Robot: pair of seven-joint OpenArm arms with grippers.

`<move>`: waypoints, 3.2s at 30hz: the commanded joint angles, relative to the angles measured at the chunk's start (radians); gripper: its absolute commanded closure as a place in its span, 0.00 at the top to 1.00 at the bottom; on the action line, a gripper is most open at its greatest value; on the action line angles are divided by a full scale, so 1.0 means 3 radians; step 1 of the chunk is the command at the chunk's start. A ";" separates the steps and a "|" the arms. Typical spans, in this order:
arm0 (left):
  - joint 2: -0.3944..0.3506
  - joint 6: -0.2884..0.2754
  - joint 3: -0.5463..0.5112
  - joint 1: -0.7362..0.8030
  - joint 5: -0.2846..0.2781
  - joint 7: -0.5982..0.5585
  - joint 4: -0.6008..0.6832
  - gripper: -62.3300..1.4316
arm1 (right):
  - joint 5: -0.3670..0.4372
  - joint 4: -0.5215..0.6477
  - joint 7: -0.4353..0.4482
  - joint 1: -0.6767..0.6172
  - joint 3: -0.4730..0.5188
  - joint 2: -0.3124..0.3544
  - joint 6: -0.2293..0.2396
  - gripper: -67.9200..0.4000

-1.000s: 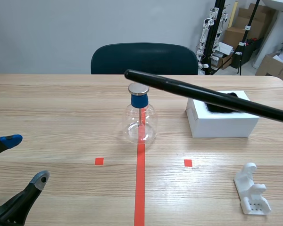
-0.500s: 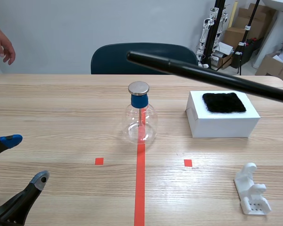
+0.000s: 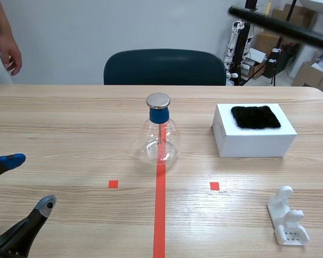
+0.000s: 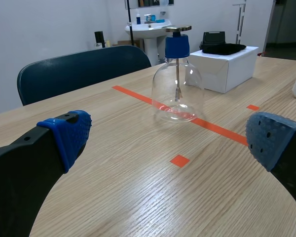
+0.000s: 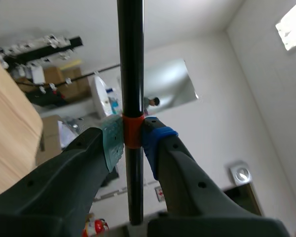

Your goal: Do the electroscope experiment. rub the rod on the fur

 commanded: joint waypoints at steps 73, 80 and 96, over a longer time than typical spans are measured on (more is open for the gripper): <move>-0.0020 0.0018 -0.0011 0.0006 -0.0042 -0.0172 0.0045 1.00 | -0.0595 -0.2296 -0.1818 0.3231 -0.2523 0.2708 0.1675 0.00; -0.0020 0.0018 -0.0011 0.0006 -0.0042 -0.0172 0.0045 1.00 | -0.0682 -0.2296 -0.1823 0.3264 -0.2524 0.2724 0.1909 0.00; -0.0020 0.0018 -0.0011 0.0006 -0.0042 -0.0172 0.0045 1.00 | -0.0601 -0.2193 -0.1415 0.3295 -0.2524 0.2707 0.1869 0.00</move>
